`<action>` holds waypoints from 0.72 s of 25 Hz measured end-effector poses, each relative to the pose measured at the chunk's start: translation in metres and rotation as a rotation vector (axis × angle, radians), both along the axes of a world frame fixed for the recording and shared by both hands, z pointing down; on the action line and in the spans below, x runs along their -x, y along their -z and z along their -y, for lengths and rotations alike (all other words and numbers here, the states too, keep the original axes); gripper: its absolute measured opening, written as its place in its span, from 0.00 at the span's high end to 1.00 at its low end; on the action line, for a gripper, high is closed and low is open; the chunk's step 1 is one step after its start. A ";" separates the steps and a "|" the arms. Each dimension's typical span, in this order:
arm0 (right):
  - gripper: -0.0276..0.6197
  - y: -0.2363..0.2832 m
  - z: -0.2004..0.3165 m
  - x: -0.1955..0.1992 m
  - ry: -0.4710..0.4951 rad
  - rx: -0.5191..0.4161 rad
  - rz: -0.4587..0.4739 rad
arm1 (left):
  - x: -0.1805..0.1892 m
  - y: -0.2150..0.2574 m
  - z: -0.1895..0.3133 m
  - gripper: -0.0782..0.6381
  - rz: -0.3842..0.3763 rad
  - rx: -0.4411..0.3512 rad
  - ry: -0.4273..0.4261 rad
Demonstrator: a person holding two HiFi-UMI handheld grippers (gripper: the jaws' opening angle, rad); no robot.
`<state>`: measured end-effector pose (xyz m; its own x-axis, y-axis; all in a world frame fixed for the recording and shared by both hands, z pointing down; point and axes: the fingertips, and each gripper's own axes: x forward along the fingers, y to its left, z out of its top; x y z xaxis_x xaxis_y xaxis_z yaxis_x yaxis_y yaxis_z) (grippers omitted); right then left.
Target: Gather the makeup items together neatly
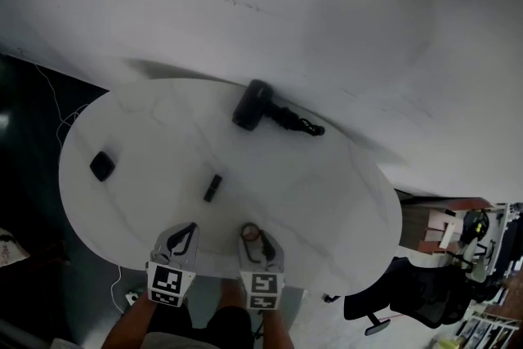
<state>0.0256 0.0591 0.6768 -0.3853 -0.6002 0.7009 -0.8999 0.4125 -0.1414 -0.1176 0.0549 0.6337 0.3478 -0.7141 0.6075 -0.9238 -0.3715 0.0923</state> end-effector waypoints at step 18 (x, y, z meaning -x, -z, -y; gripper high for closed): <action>0.64 0.075 -0.009 -0.128 -0.282 -0.129 -0.028 | -0.133 0.067 0.021 0.88 -0.050 -0.123 -0.272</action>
<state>0.1533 0.0682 0.6017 -0.1725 -0.7655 0.6199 -0.9842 0.1592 -0.0773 0.0158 0.0336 0.5670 0.5637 -0.6579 0.4995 -0.7845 -0.6157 0.0743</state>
